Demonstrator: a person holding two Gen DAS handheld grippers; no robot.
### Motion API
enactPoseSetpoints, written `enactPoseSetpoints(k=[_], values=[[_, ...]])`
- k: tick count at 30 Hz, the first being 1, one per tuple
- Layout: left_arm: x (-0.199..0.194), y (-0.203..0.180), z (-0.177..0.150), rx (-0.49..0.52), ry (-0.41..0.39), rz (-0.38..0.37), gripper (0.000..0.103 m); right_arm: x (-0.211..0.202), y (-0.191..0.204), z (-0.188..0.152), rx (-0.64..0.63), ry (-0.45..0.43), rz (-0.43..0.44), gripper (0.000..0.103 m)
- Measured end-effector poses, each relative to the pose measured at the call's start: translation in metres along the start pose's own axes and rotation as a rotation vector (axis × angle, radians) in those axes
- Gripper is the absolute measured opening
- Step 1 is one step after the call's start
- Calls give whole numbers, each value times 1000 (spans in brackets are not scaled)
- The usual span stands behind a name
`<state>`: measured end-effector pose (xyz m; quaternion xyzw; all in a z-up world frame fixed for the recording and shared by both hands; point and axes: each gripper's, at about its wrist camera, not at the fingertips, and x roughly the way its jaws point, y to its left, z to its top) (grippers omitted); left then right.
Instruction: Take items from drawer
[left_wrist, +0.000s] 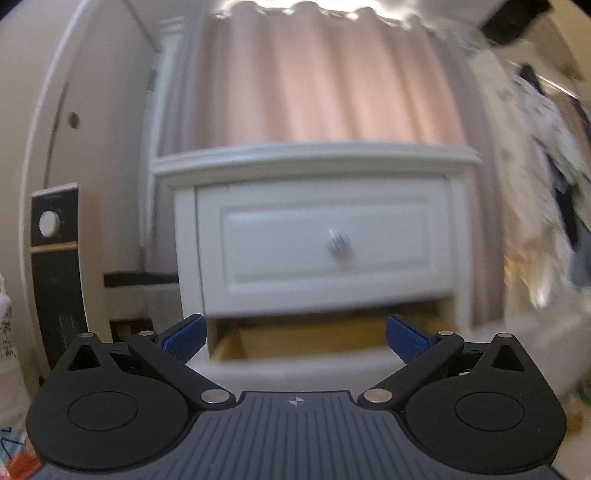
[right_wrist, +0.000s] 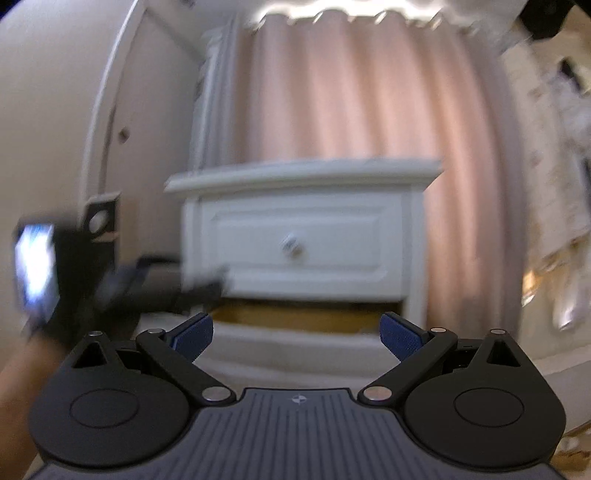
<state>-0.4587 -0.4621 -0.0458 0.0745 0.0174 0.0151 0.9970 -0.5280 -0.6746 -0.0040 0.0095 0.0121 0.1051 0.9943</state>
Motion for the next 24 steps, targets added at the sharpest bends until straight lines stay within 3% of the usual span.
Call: enactPoseSetpoints(k=[4,7,12,14,15,17,20,24], values=[[-34,16,-50,210,10,166,103,-1,-5,10,-17,-39,-33,103],[-52,44,-87,318,143,254,103,0,-4,11,-29,-54,-33,103],[-88,83,-123,407,336,321,103,2,-2,10,-31,-67,-3,103],[-98,89,-123,465,297,420,103,2,-1,11,-32,-73,9,103],[-101,92,-117,462,254,464,103,2,0,11,-32,-75,14,103],[-101,100,-95,348,168,480,103,2,1,11,-31,-78,24,103],[-92,108,-59,110,45,444,103,2,3,11,-29,-78,32,103],[-66,97,-30,-31,-47,371,103,0,1,9,-26,-79,19,103]])
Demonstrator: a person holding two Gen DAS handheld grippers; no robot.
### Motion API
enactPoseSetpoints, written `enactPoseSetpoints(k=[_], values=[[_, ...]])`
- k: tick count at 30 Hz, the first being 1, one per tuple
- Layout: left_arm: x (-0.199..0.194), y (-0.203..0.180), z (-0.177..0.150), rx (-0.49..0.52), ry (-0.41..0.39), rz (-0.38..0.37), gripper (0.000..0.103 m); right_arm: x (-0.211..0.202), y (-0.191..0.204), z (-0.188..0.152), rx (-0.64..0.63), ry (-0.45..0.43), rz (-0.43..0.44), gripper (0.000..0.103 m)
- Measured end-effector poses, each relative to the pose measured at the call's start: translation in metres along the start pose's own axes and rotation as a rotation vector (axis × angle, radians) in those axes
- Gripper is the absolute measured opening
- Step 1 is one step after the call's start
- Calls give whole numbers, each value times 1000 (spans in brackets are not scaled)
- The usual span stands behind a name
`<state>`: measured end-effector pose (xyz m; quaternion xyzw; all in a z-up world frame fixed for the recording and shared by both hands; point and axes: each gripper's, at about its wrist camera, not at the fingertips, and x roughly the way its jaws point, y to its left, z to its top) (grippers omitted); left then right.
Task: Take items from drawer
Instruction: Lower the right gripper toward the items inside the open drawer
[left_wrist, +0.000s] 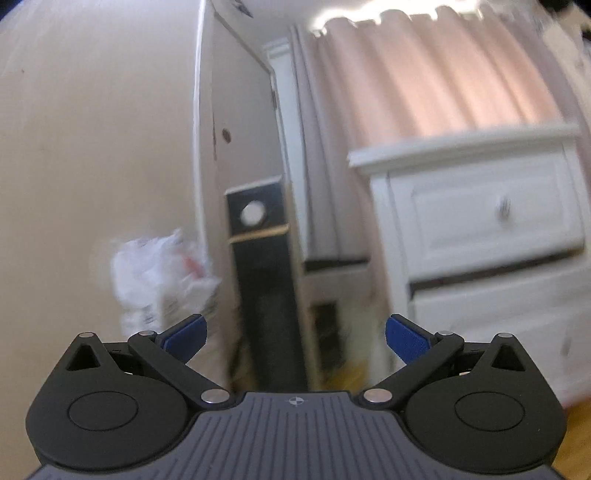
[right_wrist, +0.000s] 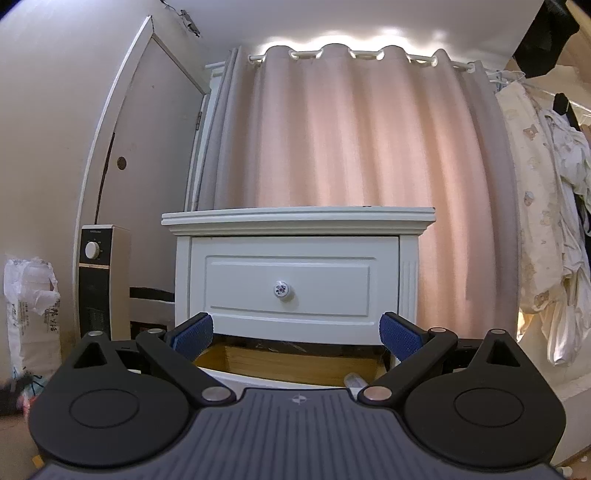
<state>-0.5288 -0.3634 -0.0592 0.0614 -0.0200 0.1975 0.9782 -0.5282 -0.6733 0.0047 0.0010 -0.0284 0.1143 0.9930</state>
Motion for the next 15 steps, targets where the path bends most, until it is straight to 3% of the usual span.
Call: enactPoseSetpoints(k=[6,10,15], values=[[27,-36,19,-87,-3,-238,103,12,-3,-5,-9,20,-48,103],[59,-54,34,-106,80,-328,103,30,-6,0,-57,27,-71,103],[74,-76,38,-59,21,-344,103,68,-7,2,-95,59,-70,103]])
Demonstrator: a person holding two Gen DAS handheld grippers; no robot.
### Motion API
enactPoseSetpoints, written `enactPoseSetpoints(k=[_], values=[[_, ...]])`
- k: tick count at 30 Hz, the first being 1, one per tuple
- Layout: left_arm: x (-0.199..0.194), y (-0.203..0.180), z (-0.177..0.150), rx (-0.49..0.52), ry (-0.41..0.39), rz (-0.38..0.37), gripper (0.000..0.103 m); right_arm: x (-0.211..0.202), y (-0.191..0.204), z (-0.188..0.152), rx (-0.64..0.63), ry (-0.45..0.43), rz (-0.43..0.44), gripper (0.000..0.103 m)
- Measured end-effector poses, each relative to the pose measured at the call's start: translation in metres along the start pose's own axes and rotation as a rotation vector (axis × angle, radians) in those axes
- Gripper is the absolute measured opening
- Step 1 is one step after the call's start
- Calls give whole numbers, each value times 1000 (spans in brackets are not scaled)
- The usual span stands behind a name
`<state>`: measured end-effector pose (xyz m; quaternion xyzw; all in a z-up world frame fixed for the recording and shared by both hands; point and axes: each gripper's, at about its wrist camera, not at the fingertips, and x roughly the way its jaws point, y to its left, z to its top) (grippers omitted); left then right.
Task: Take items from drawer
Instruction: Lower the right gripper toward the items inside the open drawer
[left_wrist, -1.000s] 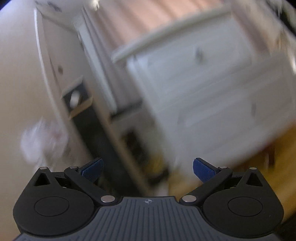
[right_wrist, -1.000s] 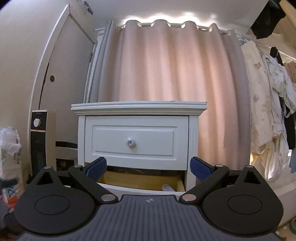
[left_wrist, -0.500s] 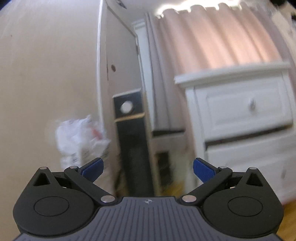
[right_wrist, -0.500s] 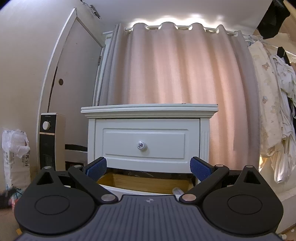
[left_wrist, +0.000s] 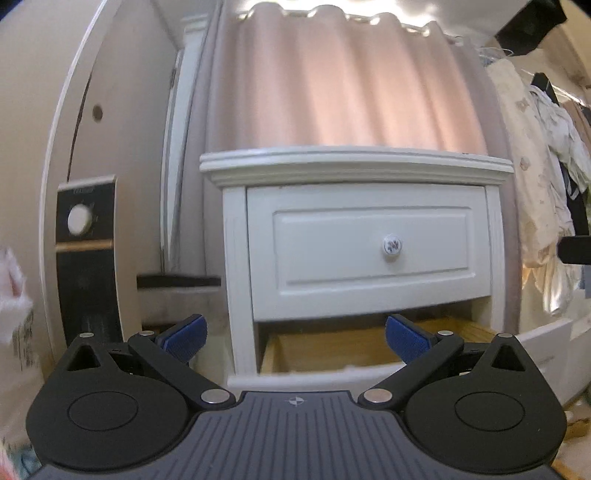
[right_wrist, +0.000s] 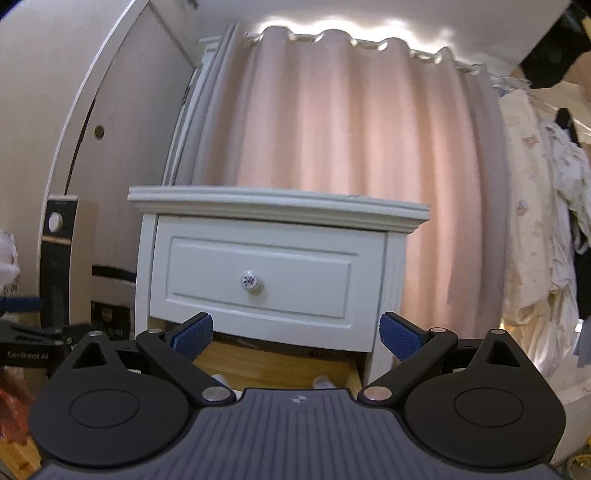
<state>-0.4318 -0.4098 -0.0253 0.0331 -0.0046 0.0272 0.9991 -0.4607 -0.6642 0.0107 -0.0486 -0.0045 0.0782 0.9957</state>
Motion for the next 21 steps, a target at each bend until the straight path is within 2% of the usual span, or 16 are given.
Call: enactPoseSetpoints(k=[4,7,10,14,18,21], values=[[4,1,-5,-43,24,-31,103,18,0,6,8,10,-26,103],[7,-1,-4,-79,11,0,103,25,-1,14,20,22,-30,103],[16,1,4,-108,37,7,103,29,-1,15,-15,29,-33,103],[30,-2,19,-45,82,2,103,42,-8,14,-23,47,-29,103],[39,-6,27,-5,58,13,103,58,-15,17,-68,69,-30,103],[50,-6,32,-26,55,-13,103,74,-26,20,-71,99,43,103]])
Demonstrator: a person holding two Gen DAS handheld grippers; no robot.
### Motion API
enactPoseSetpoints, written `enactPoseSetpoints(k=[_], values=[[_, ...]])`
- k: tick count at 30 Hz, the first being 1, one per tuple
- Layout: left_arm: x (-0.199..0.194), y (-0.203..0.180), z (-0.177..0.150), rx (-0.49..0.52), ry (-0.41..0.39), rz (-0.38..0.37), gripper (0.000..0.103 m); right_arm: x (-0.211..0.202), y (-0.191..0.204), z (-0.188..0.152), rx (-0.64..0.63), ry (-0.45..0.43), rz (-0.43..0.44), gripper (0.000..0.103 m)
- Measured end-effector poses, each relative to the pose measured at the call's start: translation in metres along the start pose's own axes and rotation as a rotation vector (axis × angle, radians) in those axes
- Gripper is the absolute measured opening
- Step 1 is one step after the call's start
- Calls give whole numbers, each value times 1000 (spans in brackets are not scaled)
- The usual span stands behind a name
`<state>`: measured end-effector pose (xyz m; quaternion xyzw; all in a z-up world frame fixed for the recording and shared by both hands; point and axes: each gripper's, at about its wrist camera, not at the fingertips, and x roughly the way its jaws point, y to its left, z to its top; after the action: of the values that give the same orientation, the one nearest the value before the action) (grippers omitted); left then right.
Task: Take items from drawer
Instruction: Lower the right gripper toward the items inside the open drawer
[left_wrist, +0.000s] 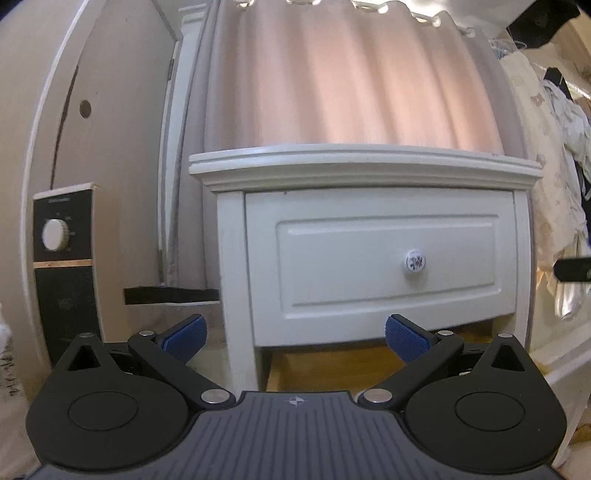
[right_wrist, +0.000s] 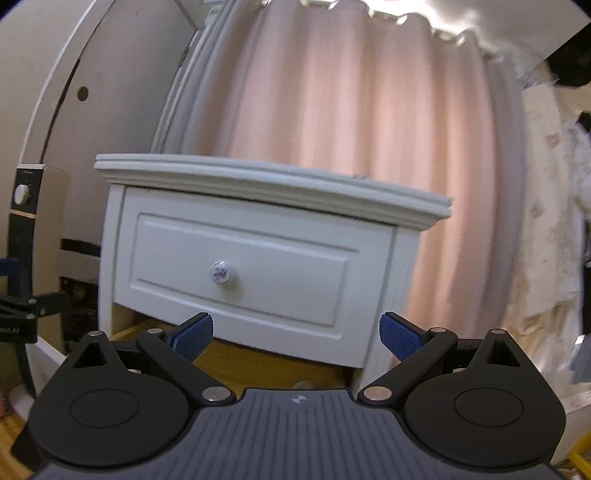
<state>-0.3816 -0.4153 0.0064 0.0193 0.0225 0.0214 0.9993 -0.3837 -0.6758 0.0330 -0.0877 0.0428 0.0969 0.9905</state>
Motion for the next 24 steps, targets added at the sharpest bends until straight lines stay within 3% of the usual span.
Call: enactPoseSetpoints(k=[13,17,20,24], values=[[47,-2,8,-7,34,-52,103,54,-4,4,-100,69,94,103],[46,-6,1,6,37,-41,103,87,7,12,-160,197,180,103],[44,-7,-3,32,13,-9,103,122,19,16,-203,351,312,103],[43,-2,-8,16,-10,-15,103,164,35,16,-224,529,341,102]])
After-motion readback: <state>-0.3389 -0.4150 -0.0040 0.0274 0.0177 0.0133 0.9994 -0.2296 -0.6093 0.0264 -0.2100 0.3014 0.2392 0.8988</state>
